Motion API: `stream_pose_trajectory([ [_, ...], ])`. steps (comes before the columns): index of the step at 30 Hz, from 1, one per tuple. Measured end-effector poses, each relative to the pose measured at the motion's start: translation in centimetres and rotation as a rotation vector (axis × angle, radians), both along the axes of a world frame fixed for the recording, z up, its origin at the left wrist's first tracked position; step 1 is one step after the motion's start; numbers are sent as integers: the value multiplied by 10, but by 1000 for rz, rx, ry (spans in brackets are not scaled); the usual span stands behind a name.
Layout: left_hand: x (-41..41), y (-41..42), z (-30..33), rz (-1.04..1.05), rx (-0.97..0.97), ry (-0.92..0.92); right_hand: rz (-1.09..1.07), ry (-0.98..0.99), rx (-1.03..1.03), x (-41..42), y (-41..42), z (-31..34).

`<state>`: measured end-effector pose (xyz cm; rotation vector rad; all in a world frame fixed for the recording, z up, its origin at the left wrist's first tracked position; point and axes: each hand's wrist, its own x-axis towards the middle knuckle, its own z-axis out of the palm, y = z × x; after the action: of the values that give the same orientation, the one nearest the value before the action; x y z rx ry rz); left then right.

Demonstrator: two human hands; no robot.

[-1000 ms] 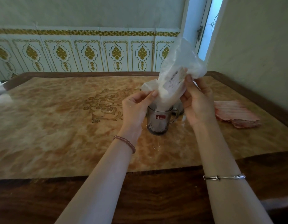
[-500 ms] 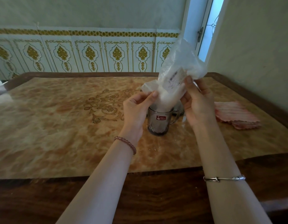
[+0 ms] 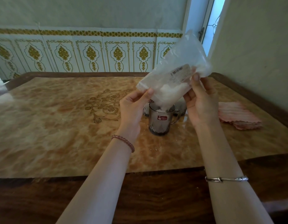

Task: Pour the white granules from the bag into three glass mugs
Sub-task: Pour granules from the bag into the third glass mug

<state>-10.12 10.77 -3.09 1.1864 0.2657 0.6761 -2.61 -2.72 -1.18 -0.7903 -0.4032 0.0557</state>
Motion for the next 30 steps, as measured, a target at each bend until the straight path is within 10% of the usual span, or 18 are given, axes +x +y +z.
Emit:
stream_pose_trajectory([
  [30,-2,-2,2,-8,-61,39,-41,-31,-14,5,-15,6],
])
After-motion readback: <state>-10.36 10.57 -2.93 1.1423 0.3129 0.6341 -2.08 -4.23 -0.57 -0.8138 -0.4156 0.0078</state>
